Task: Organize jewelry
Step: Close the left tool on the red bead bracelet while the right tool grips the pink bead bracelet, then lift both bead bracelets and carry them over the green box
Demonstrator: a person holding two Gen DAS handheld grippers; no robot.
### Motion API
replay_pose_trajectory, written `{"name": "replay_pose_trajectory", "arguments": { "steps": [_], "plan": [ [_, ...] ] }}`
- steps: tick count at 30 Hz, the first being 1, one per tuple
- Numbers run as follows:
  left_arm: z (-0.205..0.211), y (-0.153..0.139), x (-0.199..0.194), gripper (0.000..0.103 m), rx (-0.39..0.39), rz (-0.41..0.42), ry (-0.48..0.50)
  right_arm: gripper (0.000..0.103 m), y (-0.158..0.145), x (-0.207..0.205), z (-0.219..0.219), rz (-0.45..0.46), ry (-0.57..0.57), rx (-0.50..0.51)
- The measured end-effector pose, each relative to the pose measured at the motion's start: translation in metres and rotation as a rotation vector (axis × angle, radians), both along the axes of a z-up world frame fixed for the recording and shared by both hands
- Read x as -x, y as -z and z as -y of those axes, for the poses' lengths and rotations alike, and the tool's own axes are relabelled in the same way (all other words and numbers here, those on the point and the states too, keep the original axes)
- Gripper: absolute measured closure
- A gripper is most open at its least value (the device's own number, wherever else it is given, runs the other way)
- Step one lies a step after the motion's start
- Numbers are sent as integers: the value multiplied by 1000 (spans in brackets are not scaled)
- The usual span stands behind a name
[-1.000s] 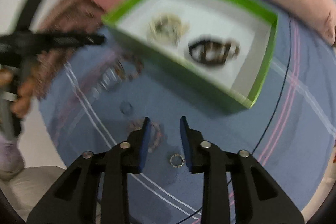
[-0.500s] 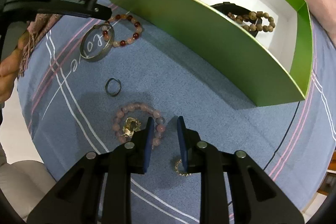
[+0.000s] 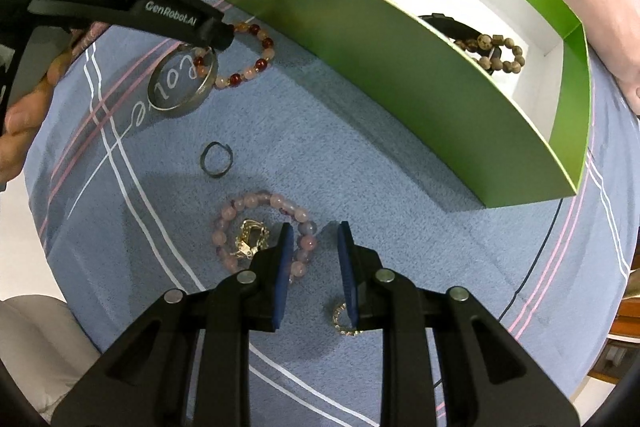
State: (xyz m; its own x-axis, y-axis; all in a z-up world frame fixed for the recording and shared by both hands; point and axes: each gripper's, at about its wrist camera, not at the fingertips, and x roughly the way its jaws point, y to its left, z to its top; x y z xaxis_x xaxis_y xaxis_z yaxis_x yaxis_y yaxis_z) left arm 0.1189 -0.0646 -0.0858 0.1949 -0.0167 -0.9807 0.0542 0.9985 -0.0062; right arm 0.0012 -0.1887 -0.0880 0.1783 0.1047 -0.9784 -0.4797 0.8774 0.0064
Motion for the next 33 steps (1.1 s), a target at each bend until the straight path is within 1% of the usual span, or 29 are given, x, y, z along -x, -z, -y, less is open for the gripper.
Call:
{"name": "replay_pose_trajectory", "arguments": {
  "steps": [2,4,7,8,13,14,16,17,18,19,21,24,29,33],
  "plan": [
    [1,-2,-2,53,31,5,15,79,-1,3,-1,2,-2,0],
    [1,-3,2,53,39,5,24,79,-1,3,-1,1,0,-1],
    [10,5,9,53,32,-3,24,80,-1,3,-2,5,-5,-1],
    [5,2,15,54,31,-2,24,80,-2,2,0,7,-7,-1],
    [11,7,14,55,9,3,47,80,-4,4,2,15,-12,-5],
    [13,7,14,57,8,3,51,81,-4,5,2,15,-13,-7],
    [20,6,13,64,5,5,50,84,-7,5,2,14,-15,-12],
    [24,5,14,70,4,5,48,89,-5,4,3,13,-17,-15],
    [23,5,15,75,8,4,43,91,-6,5,3,10,-16,-20],
    [19,7,11,78,24,2,34,92,-6,5,3,8,-13,-24],
    [15,7,11,88,45,-4,17,94,-6,5,4,3,-6,-32],
    [12,8,12,93,63,-8,1,95,-7,3,8,-10,6,-52],
    [12,7,17,95,97,-11,-10,96,-6,0,21,-22,32,-73],
    [5,-7,22,95,126,16,-9,96,-22,-9,33,-4,58,-94]
  ]
}}
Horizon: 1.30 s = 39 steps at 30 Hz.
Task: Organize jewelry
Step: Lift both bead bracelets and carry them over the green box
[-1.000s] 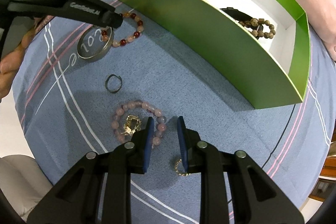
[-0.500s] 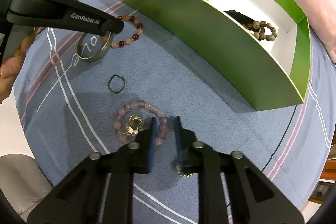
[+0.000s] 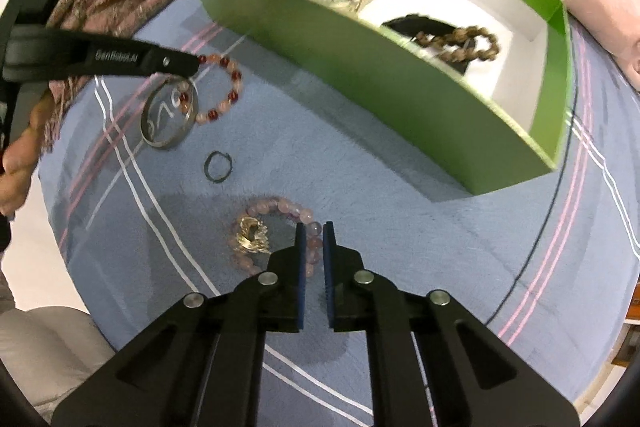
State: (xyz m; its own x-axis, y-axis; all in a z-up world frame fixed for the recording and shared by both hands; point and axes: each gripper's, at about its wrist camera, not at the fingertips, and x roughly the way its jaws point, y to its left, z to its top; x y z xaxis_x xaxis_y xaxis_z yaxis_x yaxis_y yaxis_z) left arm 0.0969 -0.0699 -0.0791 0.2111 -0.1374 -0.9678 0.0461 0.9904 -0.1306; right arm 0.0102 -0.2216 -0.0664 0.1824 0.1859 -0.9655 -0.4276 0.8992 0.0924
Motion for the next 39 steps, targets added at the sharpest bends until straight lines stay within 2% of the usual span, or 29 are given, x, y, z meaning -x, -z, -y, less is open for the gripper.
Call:
{"name": "replay_pose_trajectory", "arguments": {
  "steps": [10,16,29,39],
  "plan": [
    [-13,-41,9,95,47,75,-8,96,-41,-3,7,63,18,-54],
    [-29,-67,23,95,62,95,-19,96,-47,3,5,82,13,-70],
    [-29,-73,26,95,73,109,-33,96,-64,-1,15,117,42,-98],
    [-25,-101,35,95,44,173,-29,96,-85,-11,41,185,92,-65]
  ]
}}
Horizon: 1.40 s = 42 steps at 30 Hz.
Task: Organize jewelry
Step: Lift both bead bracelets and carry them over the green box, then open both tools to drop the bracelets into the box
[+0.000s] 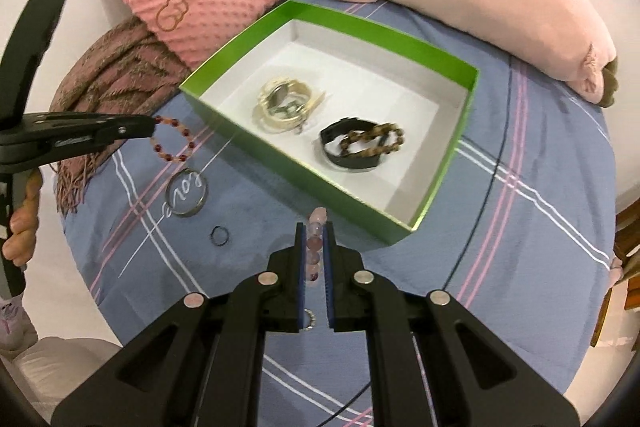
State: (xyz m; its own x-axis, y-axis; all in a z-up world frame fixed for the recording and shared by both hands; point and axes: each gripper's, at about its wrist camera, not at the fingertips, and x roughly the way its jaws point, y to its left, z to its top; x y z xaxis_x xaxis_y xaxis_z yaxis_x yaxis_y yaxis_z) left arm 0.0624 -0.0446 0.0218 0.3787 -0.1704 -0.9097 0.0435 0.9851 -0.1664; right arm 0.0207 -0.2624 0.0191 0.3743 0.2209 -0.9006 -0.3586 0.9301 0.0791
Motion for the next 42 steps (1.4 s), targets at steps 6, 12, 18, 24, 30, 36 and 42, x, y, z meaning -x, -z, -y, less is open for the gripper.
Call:
{"name": "replay_pose_trajectory", "arguments": {
  "steps": [6,12,18,24,30,36,42],
  "plan": [
    [4,-16,2,95,1,37,11,96,0,0,0,-4,5,5],
    [9,-29,1,95,7,65,23,96,-9,-2,-3,20,-9,-7],
    [15,-33,-2,95,5,70,36,96,-14,-6,-3,32,-11,-8],
    [21,-34,-9,95,0,67,43,96,-21,-14,-2,52,-9,-16],
    [37,-41,-23,95,7,78,75,96,-40,-35,9,129,23,-27],
    [62,-33,-44,95,40,59,128,95,-27,-59,20,107,62,-29],
    [84,-9,-63,95,20,4,151,95,9,-68,22,23,73,-28]
  ]
}}
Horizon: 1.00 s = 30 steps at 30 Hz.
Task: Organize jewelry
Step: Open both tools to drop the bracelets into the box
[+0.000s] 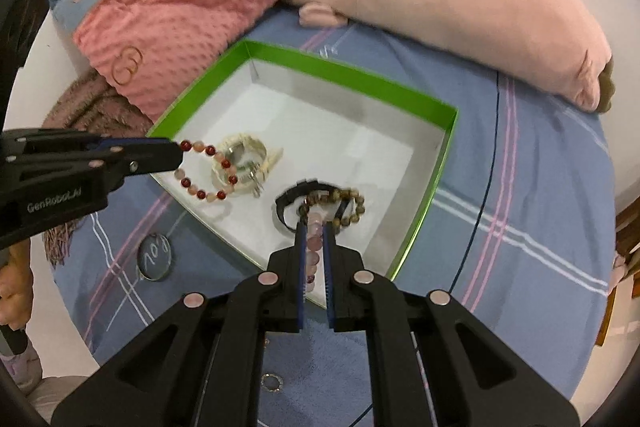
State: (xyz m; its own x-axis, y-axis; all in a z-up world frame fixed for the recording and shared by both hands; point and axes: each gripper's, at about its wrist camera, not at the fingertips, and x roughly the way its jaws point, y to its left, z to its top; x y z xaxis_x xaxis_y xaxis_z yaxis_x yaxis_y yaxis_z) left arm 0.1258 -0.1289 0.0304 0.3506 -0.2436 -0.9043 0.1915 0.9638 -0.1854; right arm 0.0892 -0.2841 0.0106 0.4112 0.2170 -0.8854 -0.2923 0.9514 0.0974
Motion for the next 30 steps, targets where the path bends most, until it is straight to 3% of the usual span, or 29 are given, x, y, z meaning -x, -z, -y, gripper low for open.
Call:
{"name": "replay_pose_trajectory", "arguments": {
  "steps": [14,18,23,27,30],
  "plan": [
    [17,44,-19,95,-44,-94,13,94,33,-15,2,-77,28,7],
    [13,47,-21,92,-51,-100,0,73,31,-15,4,-70,40,3],
    [3,31,-12,87,-42,-63,-14,73,11,-5,7,-33,42,-22],
    [-21,6,11,76,-47,-10,-37,73,-17,20,7,6,-14,-66],
    [-38,-2,29,76,-72,8,-48,73,-20,44,-3,-18,-89,-95]
  ]
}}
